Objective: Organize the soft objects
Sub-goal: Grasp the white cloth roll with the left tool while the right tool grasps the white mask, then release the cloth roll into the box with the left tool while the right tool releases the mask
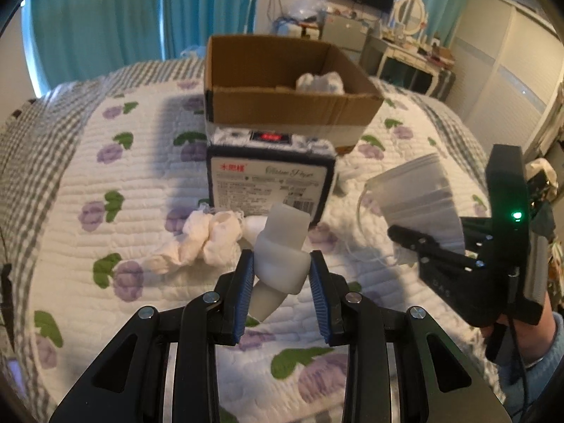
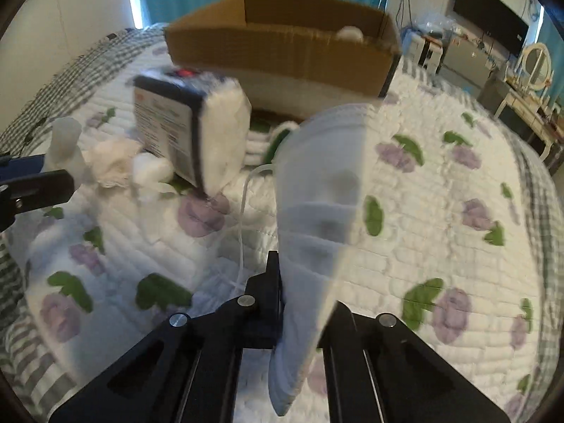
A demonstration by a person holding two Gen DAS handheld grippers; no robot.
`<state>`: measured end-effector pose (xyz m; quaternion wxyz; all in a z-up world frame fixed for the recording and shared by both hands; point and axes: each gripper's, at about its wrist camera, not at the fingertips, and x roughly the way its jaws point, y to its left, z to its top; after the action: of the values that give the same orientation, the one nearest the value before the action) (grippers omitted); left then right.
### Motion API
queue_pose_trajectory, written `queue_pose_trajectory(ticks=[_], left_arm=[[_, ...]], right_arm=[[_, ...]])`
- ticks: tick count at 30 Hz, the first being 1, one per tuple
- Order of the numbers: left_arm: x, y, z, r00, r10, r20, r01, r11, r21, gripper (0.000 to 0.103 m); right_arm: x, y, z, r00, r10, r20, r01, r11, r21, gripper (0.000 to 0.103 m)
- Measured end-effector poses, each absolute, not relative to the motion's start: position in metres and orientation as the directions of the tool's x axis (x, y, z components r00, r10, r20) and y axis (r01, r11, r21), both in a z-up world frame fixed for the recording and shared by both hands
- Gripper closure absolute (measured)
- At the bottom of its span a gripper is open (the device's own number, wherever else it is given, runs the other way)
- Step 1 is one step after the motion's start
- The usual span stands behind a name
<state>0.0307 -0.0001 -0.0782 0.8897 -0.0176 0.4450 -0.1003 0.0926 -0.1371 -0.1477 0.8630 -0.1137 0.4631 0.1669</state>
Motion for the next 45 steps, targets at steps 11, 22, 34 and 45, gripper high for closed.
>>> queue_pose_trajectory(ticks=[11, 22, 34, 45], left_arm=[[0.016, -0.012, -0.008, 0.689, -0.207, -0.695, 0.205, 0.975, -0.087, 0.072], [0.082, -0.01, 0.038, 0.747, -0.202, -0.634, 0.229, 0.973, -0.04, 0.072], [0.209, -0.001, -0.003, 0.734, -0.168, -0.658, 0.208, 0.978, -0.017, 0.072], [0.245, -0.006, -0.046, 0.72, -0.102, -0.686, 0.197, 0.978, 0.062, 0.041]], right_arm=[[0.055, -0.137, -0.032, 0.663, 0.208, -0.719, -0.395, 0.914, -0.099, 0.1], [0.1, -0.123, 0.049, 0.728, 0.264, -0.633, -0.42, 0.901, -0.108, 0.1], [0.238, -0.094, 0.023, 0.685, 0.289, -0.669, -0.427, 0.903, -0.047, 0.1], [0.306, -0.087, -0.028, 0.647, 0.21, -0.733, -0.376, 0.924, -0.067, 0.08]])
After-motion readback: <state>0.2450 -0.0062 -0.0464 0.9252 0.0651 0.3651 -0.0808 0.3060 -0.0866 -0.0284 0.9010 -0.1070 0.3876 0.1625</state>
